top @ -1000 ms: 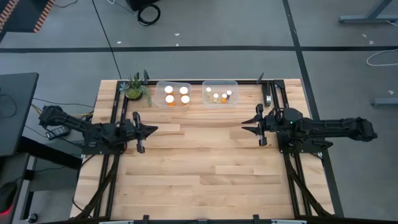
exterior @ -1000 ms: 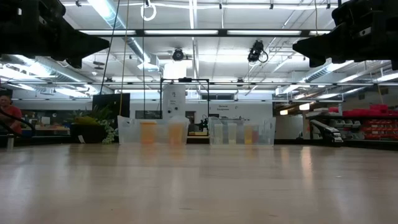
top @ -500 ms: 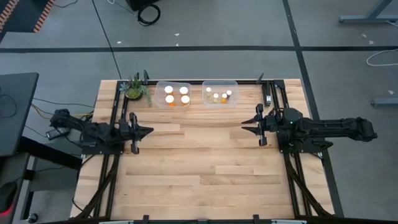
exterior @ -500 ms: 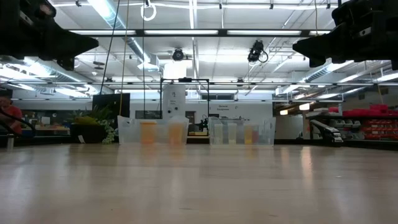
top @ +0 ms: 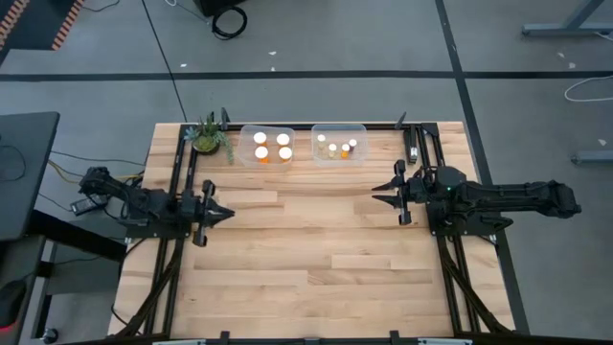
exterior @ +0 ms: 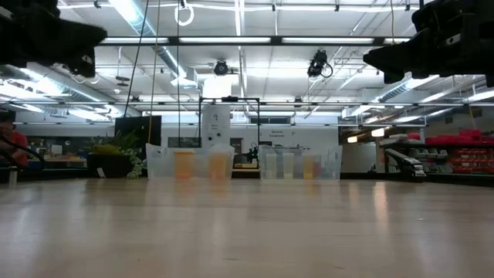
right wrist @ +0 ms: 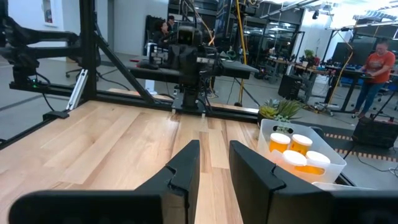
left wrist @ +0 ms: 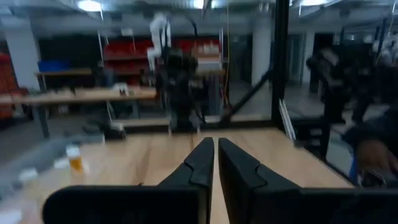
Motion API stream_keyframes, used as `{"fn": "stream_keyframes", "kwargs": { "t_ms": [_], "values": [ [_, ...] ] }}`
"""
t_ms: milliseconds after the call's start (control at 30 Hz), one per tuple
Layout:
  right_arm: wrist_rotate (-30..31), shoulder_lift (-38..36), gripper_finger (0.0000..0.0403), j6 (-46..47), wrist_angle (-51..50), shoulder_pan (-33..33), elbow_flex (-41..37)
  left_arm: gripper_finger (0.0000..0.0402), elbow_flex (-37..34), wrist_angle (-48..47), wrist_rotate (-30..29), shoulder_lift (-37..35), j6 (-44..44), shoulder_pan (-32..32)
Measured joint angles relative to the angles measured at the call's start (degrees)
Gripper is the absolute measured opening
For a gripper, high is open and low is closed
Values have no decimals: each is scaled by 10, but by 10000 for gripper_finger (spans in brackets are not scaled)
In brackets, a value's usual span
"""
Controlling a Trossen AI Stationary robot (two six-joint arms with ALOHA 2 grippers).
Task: Pick and place medicine bottles into bin by pill shape (circle, oval)
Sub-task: Return to Home Position
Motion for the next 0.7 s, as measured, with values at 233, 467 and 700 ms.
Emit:
{"fn": "stream_keyframes", "kwargs": {
  "t_ms": [233, 467, 700],
  "values": [
    [0, 0, 93, 0, 0, 0, 0, 9, 0, -13, 4, 0, 2, 65],
    [0, 0, 93, 0, 0, 0, 0, 18, 0, -53, 48, 0, -50, 132],
    [0, 0, 93, 0, 0, 0, 0, 12, 0, -64, 49, 4, -68, 153]
  ]
}}
